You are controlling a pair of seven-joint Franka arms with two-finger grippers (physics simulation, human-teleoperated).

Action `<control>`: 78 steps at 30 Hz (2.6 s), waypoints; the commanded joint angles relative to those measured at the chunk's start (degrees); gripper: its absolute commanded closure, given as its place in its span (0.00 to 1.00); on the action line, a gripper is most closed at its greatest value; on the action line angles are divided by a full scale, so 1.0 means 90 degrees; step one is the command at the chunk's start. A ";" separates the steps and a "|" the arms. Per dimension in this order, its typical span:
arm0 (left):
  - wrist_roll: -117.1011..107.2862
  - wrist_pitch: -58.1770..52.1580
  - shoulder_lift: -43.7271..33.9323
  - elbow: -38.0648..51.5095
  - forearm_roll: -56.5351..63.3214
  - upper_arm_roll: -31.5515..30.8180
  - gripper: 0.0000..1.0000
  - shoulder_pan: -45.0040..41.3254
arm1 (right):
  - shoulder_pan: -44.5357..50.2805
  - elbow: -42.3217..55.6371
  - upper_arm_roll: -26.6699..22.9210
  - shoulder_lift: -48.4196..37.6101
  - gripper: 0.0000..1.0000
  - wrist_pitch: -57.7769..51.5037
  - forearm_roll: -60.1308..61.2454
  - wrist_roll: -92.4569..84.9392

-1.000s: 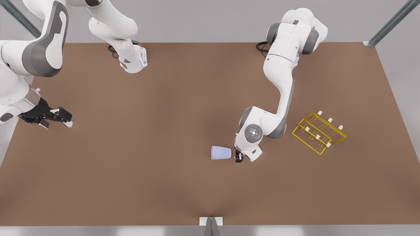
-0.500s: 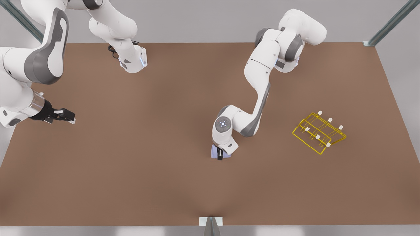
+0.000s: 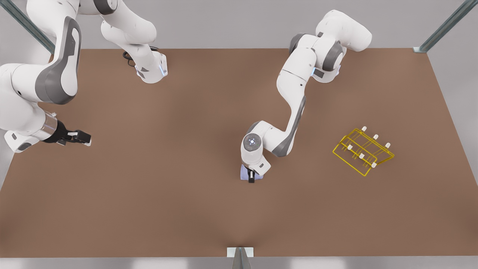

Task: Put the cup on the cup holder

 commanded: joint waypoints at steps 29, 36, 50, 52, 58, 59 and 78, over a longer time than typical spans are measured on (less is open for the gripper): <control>0.0945 -0.5527 -0.0915 -0.0014 0.3861 0.0451 0.19 0.0263 | -0.0039 0.0003 0.0000 0.0071 0.00 0.0038 -0.0039 0.0081; 0.0398 -0.6084 -0.1002 -0.0444 0.5082 0.0832 0.19 0.0253 | -0.0059 0.0013 -0.0030 0.0091 0.00 0.0038 -0.0068 0.0081; -0.0793 -0.5967 -0.1120 -0.2036 0.6390 0.0822 0.19 0.0312 | -0.0078 0.0003 -0.0049 0.0100 0.00 0.0038 -0.0068 0.0072; -0.0978 -0.5743 -0.1120 -0.2318 0.6507 0.0822 0.19 0.0322 | -0.0078 0.0003 -0.0049 0.0091 0.00 0.0038 -0.0068 0.0072; -0.1486 -0.5401 -0.1130 -0.2934 0.6859 0.0832 0.19 0.0429 | -0.0078 0.0013 -0.0059 0.0090 0.00 0.0029 -0.0068 0.0042; -0.1477 -0.5410 -0.1188 -0.2934 0.6869 0.0832 0.19 0.0429 | -0.0088 0.0013 -0.0059 0.0091 0.00 0.0029 -0.0068 0.0042; -0.1975 -0.5176 -0.1208 -0.3608 0.7221 0.0832 0.00 0.0507 | -0.0098 0.0013 -0.0059 0.0091 0.00 0.0048 -0.0058 0.0033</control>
